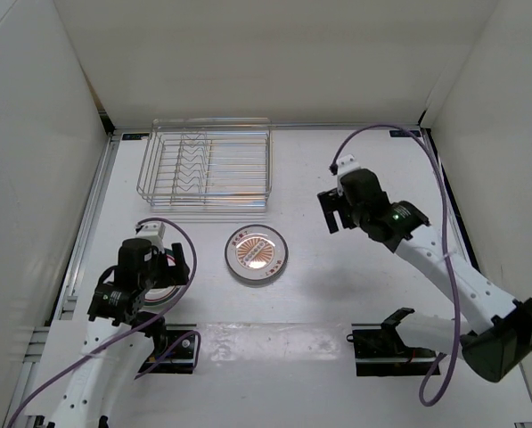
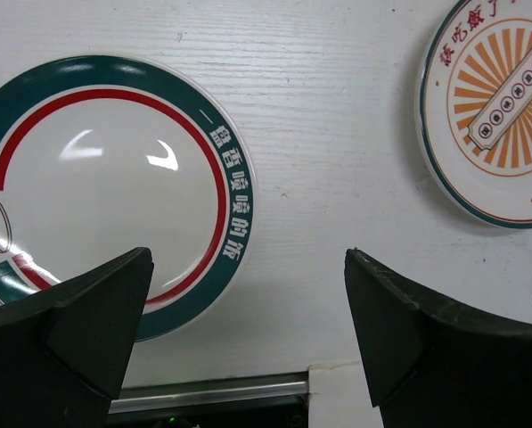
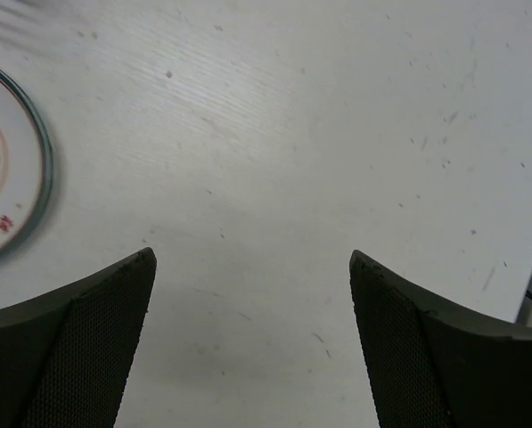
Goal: Unload the plates from the dish rack
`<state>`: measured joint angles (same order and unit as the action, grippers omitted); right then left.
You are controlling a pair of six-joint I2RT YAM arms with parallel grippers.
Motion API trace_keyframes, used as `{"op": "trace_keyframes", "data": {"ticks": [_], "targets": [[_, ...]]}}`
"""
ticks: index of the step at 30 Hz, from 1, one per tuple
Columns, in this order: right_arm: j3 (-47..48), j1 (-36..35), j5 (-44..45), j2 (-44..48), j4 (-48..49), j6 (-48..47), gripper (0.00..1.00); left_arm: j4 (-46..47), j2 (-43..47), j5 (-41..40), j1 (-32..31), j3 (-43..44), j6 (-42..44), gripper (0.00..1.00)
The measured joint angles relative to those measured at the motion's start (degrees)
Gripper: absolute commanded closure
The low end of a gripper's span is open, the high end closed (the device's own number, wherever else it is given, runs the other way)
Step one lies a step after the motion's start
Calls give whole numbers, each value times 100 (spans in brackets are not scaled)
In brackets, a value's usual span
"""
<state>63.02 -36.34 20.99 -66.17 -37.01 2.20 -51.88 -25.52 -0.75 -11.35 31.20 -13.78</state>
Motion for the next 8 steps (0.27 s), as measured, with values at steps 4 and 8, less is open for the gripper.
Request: {"op": "trace_keyframes", "data": {"ticks": [4,8], "targets": [[-492,4,199,520,-494,-92,10,269,-81,-92,0,-234,-70,0],[-1043,11,282,920,-826,-203,10,645,-289,-160,0,-538,57,0]]}}
